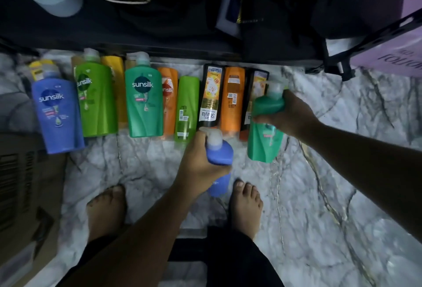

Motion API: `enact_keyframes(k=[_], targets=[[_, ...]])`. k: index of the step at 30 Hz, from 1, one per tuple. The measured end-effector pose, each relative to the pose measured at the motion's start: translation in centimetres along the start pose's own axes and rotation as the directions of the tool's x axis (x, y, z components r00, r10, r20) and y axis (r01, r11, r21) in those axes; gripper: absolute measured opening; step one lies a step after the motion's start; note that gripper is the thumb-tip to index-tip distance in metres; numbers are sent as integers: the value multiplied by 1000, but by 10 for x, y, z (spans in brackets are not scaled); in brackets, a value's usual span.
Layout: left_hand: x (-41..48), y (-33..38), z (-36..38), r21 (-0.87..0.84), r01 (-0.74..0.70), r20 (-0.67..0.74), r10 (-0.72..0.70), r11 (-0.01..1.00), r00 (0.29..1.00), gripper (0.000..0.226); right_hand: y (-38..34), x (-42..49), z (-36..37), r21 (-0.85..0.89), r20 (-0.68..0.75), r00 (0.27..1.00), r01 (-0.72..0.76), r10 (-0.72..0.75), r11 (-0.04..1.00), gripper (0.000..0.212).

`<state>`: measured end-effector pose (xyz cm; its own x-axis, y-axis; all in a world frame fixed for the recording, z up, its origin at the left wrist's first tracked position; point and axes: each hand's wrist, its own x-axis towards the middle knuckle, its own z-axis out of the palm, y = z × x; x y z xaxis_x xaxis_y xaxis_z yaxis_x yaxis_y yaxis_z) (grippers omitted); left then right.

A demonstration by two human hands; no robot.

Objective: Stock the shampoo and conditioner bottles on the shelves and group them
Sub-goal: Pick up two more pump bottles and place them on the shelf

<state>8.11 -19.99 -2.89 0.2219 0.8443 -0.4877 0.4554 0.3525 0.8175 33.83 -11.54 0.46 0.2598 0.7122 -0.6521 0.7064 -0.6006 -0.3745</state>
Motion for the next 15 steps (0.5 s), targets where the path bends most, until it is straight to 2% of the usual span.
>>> enact_keyframes(k=[4, 7, 9, 12, 15], targets=[[-26, -6, -23, 79, -26, -141, 37, 997, 989, 67, 7, -58, 17, -150, 0, 979, 202, -204, 968, 83], [-41, -15, -42, 110, -50, -198, 71, 993, 978, 67, 8, -92, 51, -110, -24, 928, 368, -372, 923, 75], [-47, -19, -52, 144, -83, -196, 111, 986, 974, 66, 7, -110, 80, -55, -50, 912, 404, -406, 913, 76], [-52, -29, -63, 188, -96, -105, 117, 977, 988, 70, -2, -137, 118, 46, -91, 893, 446, -440, 894, 75], [-63, -42, -76, 172, -99, 97, 83, 980, 992, 82, -4, -152, 143, 121, -83, 919, 393, -385, 911, 77]])
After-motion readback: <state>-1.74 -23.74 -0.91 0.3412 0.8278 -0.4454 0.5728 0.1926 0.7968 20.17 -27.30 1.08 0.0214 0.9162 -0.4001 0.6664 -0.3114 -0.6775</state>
